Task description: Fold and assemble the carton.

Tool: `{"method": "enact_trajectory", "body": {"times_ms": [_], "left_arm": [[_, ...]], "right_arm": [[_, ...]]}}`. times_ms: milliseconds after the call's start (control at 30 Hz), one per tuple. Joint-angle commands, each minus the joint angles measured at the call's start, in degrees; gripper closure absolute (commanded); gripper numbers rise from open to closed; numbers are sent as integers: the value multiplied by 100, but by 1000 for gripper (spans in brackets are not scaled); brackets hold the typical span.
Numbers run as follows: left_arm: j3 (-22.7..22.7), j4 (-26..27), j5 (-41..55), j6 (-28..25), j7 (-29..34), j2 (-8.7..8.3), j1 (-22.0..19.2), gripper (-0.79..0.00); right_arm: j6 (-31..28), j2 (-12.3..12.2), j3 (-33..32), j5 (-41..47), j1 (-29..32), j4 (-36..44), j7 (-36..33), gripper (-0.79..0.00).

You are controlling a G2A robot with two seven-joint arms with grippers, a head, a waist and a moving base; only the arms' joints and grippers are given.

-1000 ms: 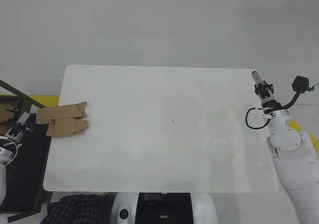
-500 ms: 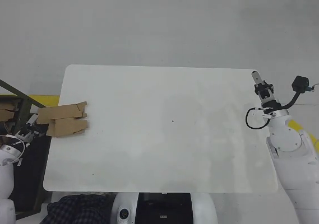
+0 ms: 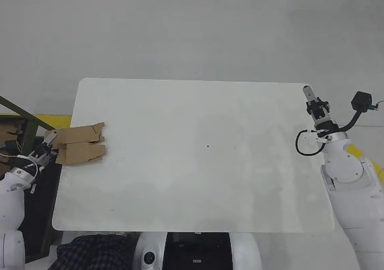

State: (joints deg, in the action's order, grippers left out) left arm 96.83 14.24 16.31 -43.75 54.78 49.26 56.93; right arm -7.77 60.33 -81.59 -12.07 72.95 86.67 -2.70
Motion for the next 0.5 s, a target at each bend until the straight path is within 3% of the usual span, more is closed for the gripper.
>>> {"method": "enact_trajectory", "body": {"times_ms": [0, 200, 467], "left_arm": [[0, -20, -8, -2, -44, -9, -20, -188], [11, -59, 6, 45, -123, -33, -73, 0], [77, -82, 183, 186, -120, -57, -169, 0]], "right_arm": [[0, 0, 0, 0, 0, 0, 0, -785], [0, 0, 0, 0, 0, 0, 0, -785], [0, 0, 0, 0, 0, 0, 0, -785]]}}
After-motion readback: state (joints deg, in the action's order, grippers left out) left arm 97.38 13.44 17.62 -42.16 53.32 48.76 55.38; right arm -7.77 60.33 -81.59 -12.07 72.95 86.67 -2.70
